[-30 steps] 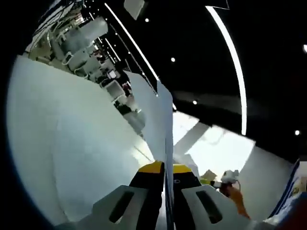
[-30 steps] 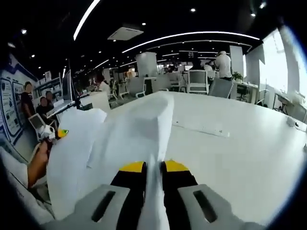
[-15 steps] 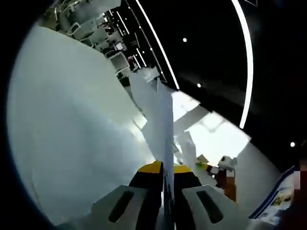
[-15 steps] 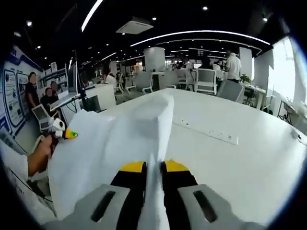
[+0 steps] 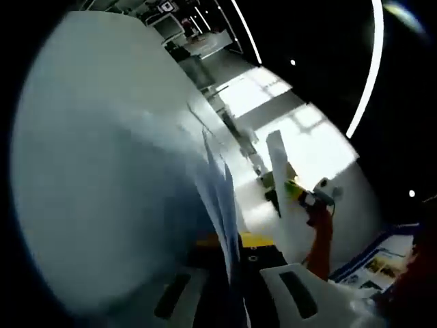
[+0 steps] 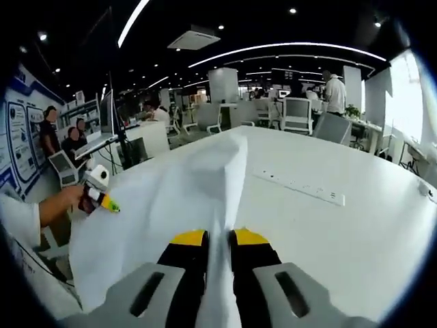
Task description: Organize the stack of printing papers by aligning and flattening the scattered papers on the table
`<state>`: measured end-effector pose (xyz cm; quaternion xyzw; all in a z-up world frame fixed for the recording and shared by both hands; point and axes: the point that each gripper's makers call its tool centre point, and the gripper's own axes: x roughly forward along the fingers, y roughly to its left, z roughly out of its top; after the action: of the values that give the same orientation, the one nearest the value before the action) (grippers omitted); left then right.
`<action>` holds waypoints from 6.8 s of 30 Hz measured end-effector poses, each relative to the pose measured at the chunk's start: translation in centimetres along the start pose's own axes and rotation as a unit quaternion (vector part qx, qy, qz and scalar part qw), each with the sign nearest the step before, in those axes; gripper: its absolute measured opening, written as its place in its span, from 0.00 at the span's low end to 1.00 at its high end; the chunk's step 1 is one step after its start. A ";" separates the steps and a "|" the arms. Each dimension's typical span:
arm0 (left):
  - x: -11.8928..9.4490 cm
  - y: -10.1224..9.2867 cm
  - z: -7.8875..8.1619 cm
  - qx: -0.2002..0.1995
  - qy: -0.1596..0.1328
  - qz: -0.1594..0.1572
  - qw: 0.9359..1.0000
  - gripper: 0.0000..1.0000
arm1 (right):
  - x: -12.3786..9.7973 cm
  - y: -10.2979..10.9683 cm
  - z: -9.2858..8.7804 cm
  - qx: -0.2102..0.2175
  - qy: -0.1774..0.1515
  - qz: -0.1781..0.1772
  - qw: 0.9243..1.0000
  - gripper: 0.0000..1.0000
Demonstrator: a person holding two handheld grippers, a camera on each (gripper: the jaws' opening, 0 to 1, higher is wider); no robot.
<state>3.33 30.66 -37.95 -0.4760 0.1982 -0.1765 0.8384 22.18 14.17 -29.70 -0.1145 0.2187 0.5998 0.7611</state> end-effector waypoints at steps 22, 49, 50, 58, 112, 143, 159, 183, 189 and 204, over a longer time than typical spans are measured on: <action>-3.7 1.3 3.2 0.000 -0.154 0.020 0.988 0.06 | 1.8 0.7 -0.9 0.006 0.021 0.002 1.000 0.09; -5.5 3.5 6.7 0.024 -0.209 0.046 0.976 0.06 | 6.5 2.9 0.3 0.029 -0.002 0.005 1.000 0.09; -5.5 3.5 6.6 0.022 -0.210 0.046 0.976 0.06 | 6.5 2.9 0.4 0.030 -0.004 0.005 1.000 0.09; -5.7 3.0 6.5 0.022 -0.227 0.041 0.973 0.06 | 7.3 3.3 0.5 0.034 -0.011 -0.005 0.999 0.09; -6.3 2.8 6.4 0.002 -0.259 0.039 0.965 0.10 | 11.1 6.5 0.4 0.037 -0.053 -0.019 0.998 0.09; -6.2 2.7 6.3 -0.021 -0.261 0.029 0.965 0.12 | 13.1 8.7 -0.3 0.039 -0.031 0.011 0.999 0.10; -6.4 2.8 6.6 -0.021 -0.263 0.026 0.964 0.12 | 13.3 9.0 -0.6 0.042 -0.029 0.018 0.999 0.10; -6.4 2.6 6.5 -0.021 -0.267 0.025 0.963 0.12 | 13.6 9.7 -0.8 0.039 -0.023 0.024 0.999 0.10; -6.4 2.6 6.5 -0.020 -0.268 0.027 0.963 0.12 | 13.3 9.2 -0.9 0.045 -0.024 0.019 0.998 0.10; -6.7 2.8 6.9 -0.020 -0.276 0.029 0.961 0.12 | 13.7 9.9 -0.8 0.047 -0.022 0.029 0.998 0.10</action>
<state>1.32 40.30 -36.04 -0.5171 -0.0239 -0.0101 0.8555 15.00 28.14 -35.99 -0.0591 0.2325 0.6129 0.7529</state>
